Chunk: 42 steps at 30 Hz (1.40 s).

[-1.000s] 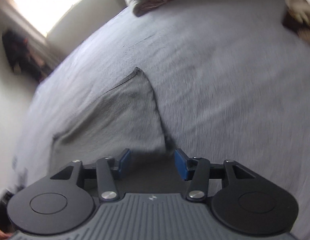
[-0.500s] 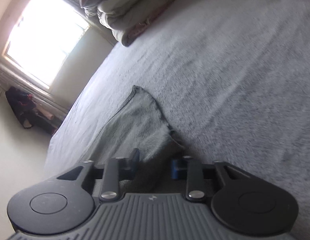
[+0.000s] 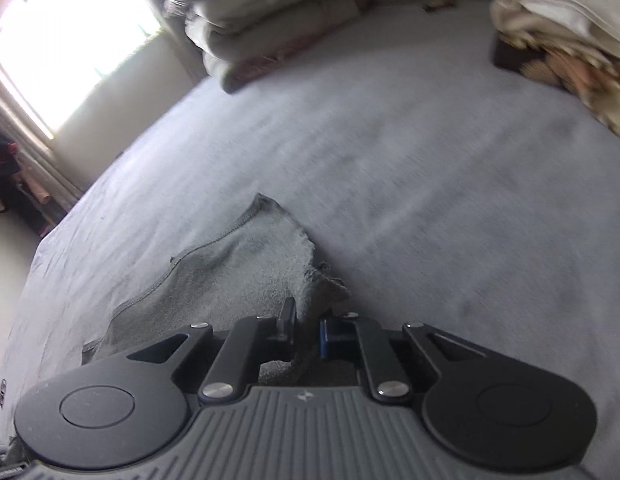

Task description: Fold clothes

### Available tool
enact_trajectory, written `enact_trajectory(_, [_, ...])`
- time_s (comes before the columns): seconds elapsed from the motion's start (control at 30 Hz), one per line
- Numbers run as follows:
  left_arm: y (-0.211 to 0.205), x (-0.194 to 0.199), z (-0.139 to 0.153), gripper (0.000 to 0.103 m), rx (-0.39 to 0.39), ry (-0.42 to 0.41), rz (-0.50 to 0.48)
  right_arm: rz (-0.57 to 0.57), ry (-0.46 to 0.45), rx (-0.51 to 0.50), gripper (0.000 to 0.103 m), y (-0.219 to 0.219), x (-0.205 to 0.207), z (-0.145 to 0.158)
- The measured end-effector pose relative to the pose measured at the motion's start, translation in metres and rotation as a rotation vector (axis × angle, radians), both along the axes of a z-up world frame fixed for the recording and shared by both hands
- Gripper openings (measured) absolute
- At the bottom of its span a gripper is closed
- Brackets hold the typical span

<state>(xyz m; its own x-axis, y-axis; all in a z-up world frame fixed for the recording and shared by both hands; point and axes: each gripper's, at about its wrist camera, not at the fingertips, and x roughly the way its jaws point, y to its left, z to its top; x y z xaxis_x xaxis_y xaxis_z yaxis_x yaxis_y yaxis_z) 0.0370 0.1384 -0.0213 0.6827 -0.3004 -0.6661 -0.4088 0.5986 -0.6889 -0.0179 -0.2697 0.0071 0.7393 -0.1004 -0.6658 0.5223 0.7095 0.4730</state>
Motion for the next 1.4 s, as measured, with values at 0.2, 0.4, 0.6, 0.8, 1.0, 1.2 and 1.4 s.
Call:
enact_trajectory(0.2, [0.005,-0.039,0.011,0.006,0.018,0.023,-0.050,0.017,0.046,0.006,0.011,0.006,-0.055,0.004])
enact_trajectory(0.4, [0.018,-0.070,0.006,0.006,-0.005,0.057,-0.062,0.037,0.082,-0.012,0.011,0.015,-0.090,-0.002])
enact_trajectory(0.6, [0.021,-0.087,0.010,0.006,0.005,0.065,-0.088,0.065,0.089,-0.032,0.011,0.016,-0.108,0.003])
enact_trajectory(0.8, [0.024,-0.097,-0.002,0.007,0.026,0.086,-0.108,0.087,0.116,-0.034,0.011,0.017,-0.121,-0.009])
enact_trajectory(1.0, [0.023,-0.095,-0.014,0.014,0.038,0.092,-0.170,0.083,0.137,-0.001,0.012,0.013,-0.123,-0.026])
enact_trajectory(1.2, [0.032,-0.088,-0.013,0.020,0.001,0.115,-0.211,0.067,0.151,0.074,0.025,0.000,-0.125,-0.028])
enact_trajectory(1.4, [0.030,-0.075,0.005,0.047,0.108,0.137,-0.308,0.038,0.182,-0.009,0.039,-0.021,-0.125,-0.011])
